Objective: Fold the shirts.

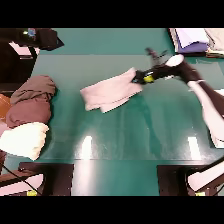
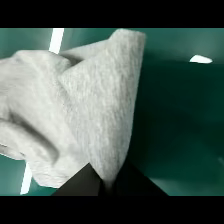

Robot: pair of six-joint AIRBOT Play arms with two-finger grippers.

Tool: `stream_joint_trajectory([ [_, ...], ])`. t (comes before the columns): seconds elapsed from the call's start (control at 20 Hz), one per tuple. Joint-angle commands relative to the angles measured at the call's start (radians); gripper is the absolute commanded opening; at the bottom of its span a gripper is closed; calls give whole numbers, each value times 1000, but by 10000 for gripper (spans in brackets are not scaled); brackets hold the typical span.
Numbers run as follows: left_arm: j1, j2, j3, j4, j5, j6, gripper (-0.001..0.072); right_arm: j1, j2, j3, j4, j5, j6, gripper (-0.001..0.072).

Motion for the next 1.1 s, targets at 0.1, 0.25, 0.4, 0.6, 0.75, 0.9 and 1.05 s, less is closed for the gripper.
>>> stream_joint_trajectory([
  [0.1,-102,0,0,5,2,5,19,-399,277,-177,-92,6,24,13],
  [0.25,-140,0,0,6,13,2,19,-629,371,-225,-92,-3,21,13],
  [0.4,-177,0,0,6,40,2,19,-812,412,-224,-90,-4,8,13],
  [0.6,-198,0,0,6,50,1,19,-935,418,-224,-88,-17,0,13],
  [0.75,-198,0,0,6,53,-6,19,-951,418,-182,-83,-39,-2,13],
  [0.9,-198,0,0,6,51,-6,19,-950,418,-66,-85,-19,-2,13],
  [1.05,-198,0,0,6,51,-6,19,-975,418,43,-87,66,-2,13],
])
